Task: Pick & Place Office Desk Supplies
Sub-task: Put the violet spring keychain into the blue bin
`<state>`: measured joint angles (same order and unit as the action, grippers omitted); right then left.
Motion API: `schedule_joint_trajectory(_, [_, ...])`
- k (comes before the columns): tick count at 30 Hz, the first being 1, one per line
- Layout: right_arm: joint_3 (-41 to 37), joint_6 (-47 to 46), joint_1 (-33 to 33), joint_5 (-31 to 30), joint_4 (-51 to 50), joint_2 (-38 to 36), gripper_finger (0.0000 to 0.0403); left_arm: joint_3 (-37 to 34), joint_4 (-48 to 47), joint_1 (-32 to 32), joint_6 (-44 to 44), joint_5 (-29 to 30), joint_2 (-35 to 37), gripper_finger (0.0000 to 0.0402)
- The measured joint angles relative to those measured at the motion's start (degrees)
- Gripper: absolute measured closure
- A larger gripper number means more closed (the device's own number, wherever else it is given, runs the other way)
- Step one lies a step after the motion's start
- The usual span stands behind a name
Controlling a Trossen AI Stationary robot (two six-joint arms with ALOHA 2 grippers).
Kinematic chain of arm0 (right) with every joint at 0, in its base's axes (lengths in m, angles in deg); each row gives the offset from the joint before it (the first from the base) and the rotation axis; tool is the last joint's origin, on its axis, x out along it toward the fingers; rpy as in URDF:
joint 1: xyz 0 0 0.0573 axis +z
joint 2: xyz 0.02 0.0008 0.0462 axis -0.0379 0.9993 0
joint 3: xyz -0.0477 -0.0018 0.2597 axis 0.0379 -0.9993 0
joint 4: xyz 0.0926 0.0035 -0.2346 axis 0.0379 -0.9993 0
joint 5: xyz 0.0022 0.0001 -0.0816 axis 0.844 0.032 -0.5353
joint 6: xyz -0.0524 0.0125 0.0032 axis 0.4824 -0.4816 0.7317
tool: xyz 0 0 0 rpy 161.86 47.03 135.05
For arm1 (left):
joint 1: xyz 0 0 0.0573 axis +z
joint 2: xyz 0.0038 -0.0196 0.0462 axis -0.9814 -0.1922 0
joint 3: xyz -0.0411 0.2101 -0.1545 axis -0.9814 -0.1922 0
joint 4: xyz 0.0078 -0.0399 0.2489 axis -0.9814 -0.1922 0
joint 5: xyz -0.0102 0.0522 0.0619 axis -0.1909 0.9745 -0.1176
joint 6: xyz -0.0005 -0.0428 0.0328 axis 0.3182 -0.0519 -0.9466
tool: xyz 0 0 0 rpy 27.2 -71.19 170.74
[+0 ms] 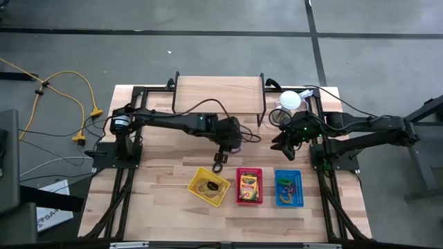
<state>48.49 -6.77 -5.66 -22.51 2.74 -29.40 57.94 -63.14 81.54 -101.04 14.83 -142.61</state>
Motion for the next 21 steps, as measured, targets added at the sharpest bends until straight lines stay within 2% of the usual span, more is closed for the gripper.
schedule_joint_trajectory(11, [0.0,0.0,0.0,0.0,0.0,0.0,0.0254,0.0,11.6,-5.4,0.2,6.2,-0.1,0.0364])
schedule_joint_trajectory(21, [0.0,0.0,0.0,0.0,0.0,0.0,0.0254,0.0,17.2,-7.0,-2.7,6.3,-0.1,0.0364])
